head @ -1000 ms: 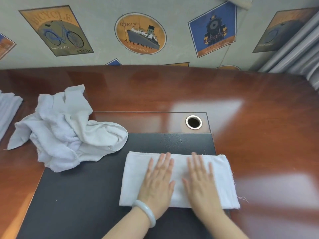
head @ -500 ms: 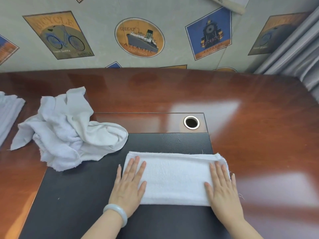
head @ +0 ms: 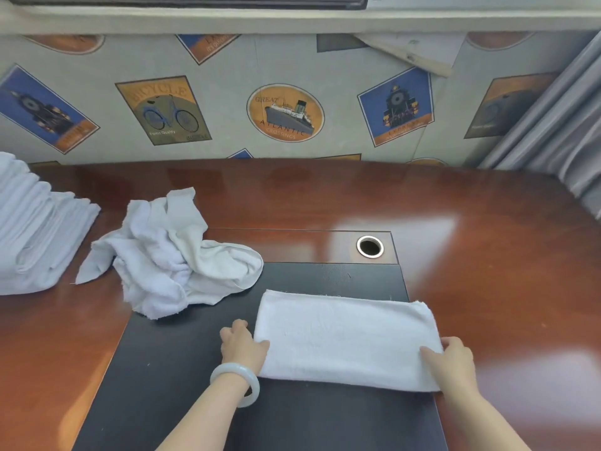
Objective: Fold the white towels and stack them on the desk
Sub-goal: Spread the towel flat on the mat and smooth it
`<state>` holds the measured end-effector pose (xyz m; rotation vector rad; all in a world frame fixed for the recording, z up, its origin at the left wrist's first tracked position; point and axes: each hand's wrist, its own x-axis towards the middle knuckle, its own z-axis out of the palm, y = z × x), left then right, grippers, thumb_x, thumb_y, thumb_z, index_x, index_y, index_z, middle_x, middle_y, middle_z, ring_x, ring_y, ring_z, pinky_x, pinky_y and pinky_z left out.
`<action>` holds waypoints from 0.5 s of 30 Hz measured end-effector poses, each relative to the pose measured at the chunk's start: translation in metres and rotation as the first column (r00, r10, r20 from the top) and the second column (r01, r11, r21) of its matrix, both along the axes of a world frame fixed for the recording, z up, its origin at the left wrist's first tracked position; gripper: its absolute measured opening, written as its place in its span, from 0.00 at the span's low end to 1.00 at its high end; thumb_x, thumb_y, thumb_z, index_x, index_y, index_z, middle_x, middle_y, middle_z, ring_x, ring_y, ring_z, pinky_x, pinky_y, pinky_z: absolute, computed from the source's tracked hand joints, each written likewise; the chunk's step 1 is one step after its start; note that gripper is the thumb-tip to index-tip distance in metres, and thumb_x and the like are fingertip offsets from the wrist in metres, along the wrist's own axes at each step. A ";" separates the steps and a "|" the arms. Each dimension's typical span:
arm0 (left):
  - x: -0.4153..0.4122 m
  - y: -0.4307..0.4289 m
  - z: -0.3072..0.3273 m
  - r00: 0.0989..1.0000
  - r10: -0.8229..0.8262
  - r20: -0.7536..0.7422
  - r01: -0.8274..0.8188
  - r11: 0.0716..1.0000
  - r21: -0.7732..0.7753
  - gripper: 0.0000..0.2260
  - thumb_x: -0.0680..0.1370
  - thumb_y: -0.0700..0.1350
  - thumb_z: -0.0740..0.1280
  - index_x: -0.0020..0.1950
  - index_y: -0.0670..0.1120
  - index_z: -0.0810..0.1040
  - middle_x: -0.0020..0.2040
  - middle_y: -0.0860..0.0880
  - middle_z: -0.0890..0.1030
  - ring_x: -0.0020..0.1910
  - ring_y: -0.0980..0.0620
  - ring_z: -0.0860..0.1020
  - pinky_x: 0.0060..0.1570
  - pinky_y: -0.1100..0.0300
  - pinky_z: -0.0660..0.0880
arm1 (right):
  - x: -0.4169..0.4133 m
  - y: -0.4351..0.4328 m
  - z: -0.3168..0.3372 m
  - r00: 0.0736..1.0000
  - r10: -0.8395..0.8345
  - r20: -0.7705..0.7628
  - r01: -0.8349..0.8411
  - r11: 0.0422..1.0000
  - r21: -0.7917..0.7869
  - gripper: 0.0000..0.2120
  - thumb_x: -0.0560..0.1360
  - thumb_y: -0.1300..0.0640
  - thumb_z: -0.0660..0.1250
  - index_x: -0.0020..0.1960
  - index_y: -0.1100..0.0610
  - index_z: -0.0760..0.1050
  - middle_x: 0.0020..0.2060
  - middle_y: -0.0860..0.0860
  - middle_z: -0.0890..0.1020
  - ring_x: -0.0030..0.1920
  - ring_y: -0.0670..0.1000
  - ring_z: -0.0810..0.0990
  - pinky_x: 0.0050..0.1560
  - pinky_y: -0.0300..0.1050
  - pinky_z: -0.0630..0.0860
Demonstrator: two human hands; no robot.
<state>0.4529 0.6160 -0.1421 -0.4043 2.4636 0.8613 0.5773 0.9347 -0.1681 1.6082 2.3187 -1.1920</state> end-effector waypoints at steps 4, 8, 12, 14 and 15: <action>-0.009 -0.006 0.011 0.982 0.086 0.167 -0.123 0.966 0.229 0.19 0.74 0.43 0.70 0.63 0.42 0.72 0.61 0.41 0.77 0.50 0.45 0.76 0.52 0.51 0.75 | -0.004 0.005 0.001 0.953 -0.283 -0.110 0.233 0.913 -0.334 0.16 0.71 0.59 0.74 0.54 0.66 0.76 0.48 0.59 0.81 0.48 0.61 0.81 0.49 0.53 0.77; -0.010 -0.011 0.029 0.957 0.151 0.249 -0.264 0.812 0.520 0.09 0.72 0.37 0.72 0.51 0.38 0.81 0.50 0.39 0.85 0.53 0.38 0.82 0.61 0.41 0.75 | -0.013 0.002 0.010 0.923 -0.336 -0.189 0.225 0.867 -0.445 0.13 0.72 0.59 0.75 0.53 0.64 0.78 0.47 0.59 0.83 0.48 0.61 0.82 0.57 0.57 0.78; -0.007 -0.021 0.060 0.971 0.143 0.193 -0.235 0.731 0.640 0.08 0.78 0.34 0.67 0.55 0.41 0.81 0.51 0.45 0.86 0.54 0.44 0.83 0.61 0.47 0.77 | -0.028 -0.023 0.044 0.905 -0.254 -0.341 0.061 0.871 -0.488 0.05 0.73 0.61 0.72 0.47 0.63 0.80 0.45 0.62 0.84 0.48 0.66 0.83 0.53 0.59 0.77; -0.007 -0.036 0.079 0.972 0.176 0.153 -0.233 0.710 0.664 0.10 0.78 0.34 0.67 0.57 0.41 0.81 0.52 0.46 0.86 0.54 0.46 0.83 0.61 0.48 0.77 | -0.042 -0.037 0.061 0.883 -0.214 -0.418 -0.025 0.867 -0.498 0.08 0.71 0.59 0.73 0.48 0.64 0.81 0.43 0.62 0.85 0.48 0.66 0.83 0.54 0.62 0.76; -0.009 -0.045 0.090 0.968 0.210 0.135 -0.246 0.696 0.675 0.10 0.78 0.34 0.67 0.58 0.42 0.81 0.51 0.46 0.86 0.53 0.47 0.84 0.60 0.50 0.78 | -0.051 -0.044 0.069 0.874 -0.175 -0.454 -0.076 0.873 -0.482 0.11 0.69 0.57 0.75 0.47 0.63 0.81 0.41 0.61 0.85 0.47 0.65 0.84 0.54 0.62 0.77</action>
